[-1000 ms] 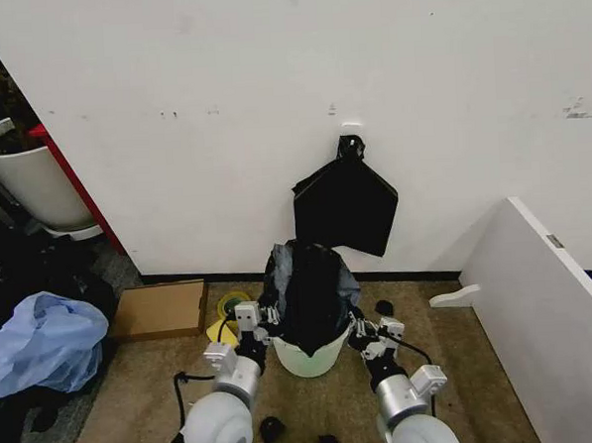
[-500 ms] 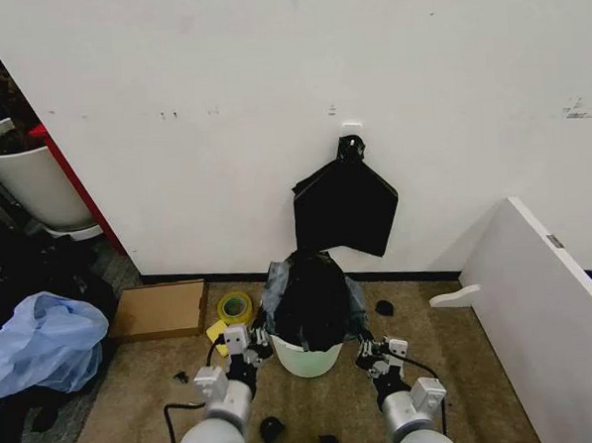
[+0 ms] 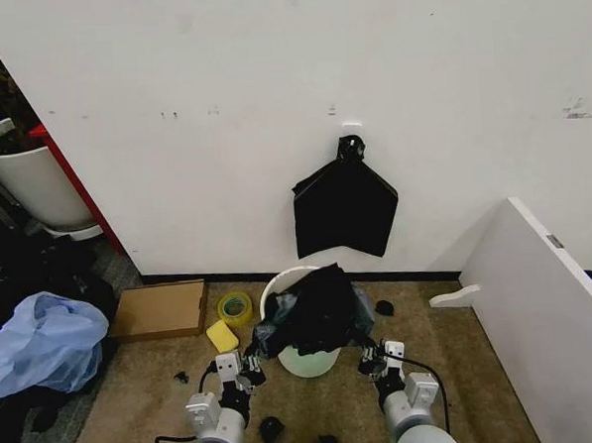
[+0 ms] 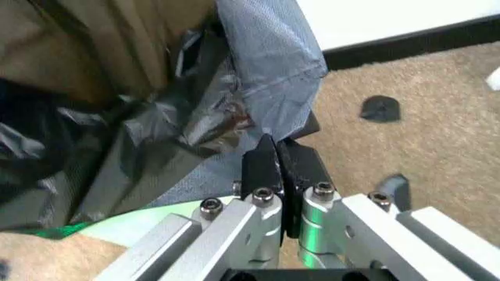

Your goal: Place the garbage bag over the trash bin.

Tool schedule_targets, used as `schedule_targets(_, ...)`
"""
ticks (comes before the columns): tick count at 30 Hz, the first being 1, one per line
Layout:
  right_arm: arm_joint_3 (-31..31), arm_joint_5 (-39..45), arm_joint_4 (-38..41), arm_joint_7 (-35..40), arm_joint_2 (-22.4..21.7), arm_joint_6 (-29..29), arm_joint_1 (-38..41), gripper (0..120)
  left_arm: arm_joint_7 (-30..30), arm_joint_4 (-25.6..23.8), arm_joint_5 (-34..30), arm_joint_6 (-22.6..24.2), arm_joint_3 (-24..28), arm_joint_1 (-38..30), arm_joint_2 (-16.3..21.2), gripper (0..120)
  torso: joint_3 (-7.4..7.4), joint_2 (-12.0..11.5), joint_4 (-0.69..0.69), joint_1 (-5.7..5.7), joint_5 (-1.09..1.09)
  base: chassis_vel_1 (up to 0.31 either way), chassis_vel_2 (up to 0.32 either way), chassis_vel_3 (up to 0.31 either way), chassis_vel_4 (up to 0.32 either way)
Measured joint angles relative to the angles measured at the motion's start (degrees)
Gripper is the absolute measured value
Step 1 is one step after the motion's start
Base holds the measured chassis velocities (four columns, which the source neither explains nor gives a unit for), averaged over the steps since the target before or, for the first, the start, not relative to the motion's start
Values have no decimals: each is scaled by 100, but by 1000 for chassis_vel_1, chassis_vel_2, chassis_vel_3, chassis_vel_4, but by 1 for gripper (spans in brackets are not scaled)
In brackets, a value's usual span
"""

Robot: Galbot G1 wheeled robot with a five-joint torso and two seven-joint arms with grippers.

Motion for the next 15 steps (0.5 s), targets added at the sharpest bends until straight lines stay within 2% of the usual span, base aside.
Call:
schedule_targets(10,-107,-378,-158,57,-19,-136,-5,0,-103,2,-318,319,-49,-4,193,0,0,0,0,0,0,0,0,0,0)
schedule_targets(15,-126,-464,-528,50,50,-138,201,0,-208,179,-485,501,-73,-210,309,0,0,0,1,0,0,0,0,0,0)
